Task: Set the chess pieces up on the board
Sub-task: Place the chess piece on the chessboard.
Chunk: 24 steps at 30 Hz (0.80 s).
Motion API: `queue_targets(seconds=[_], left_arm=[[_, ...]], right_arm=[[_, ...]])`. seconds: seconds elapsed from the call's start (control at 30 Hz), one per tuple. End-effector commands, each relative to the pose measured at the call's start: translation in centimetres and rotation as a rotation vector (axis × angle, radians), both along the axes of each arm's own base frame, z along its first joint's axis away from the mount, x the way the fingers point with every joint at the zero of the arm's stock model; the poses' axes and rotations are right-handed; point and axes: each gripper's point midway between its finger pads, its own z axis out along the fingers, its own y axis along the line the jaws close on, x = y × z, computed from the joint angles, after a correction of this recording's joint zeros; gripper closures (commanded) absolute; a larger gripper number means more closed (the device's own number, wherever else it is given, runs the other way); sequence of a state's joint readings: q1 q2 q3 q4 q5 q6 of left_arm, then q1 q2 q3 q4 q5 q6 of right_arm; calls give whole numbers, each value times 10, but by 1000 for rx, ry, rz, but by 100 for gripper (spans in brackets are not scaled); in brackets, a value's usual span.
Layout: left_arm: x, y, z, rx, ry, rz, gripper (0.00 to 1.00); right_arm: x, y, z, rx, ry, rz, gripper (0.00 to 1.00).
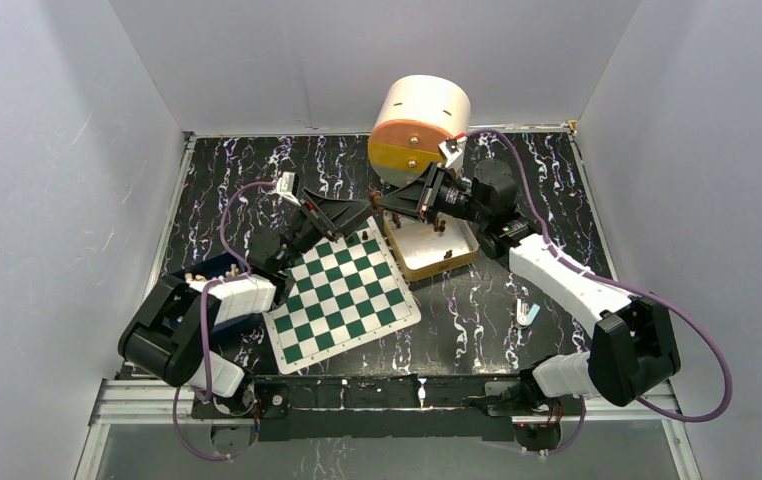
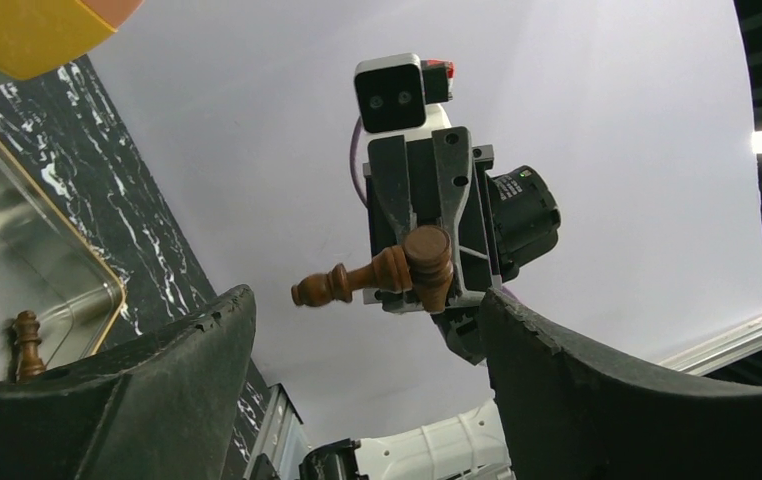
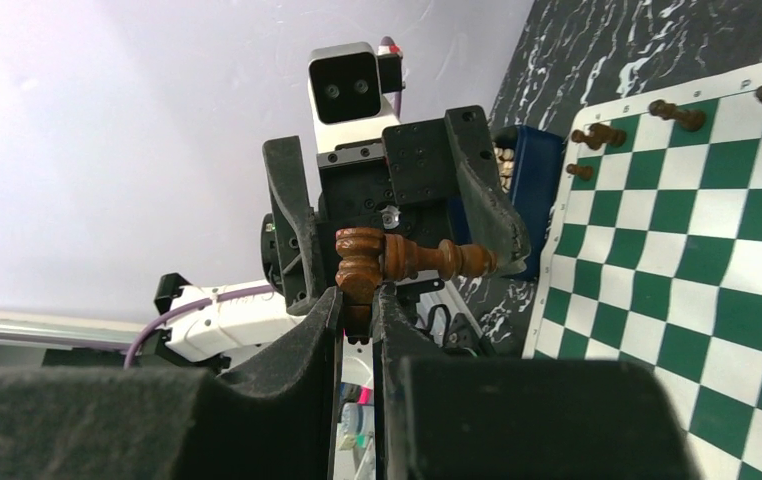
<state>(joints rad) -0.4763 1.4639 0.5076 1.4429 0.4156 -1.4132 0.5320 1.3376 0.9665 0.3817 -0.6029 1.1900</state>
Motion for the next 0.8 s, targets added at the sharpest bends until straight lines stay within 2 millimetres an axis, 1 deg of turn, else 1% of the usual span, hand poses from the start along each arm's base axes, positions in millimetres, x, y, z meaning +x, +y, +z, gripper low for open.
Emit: queue_targets(seconds=[0.0,0.2,0.33,0.6,0.77], left_arm=[[-13,-3,44,-42,-158,-22,20],[-17,-11,50,-53,-170,-51,19],[-20,-11,55,-74,-175,-55,21],[-25,0,60,-118,-148,-22,30],[-27,7,64,-141,-144,2,37]], right_arm=[[-14,1,51,111,-103,48,85],[-17,5,54,129,-94,63,85],[-15,6,51,126,-87,61,86],[-9,4,30,95,-62,8,86],[-5,1,23,71,-62,-23,86]])
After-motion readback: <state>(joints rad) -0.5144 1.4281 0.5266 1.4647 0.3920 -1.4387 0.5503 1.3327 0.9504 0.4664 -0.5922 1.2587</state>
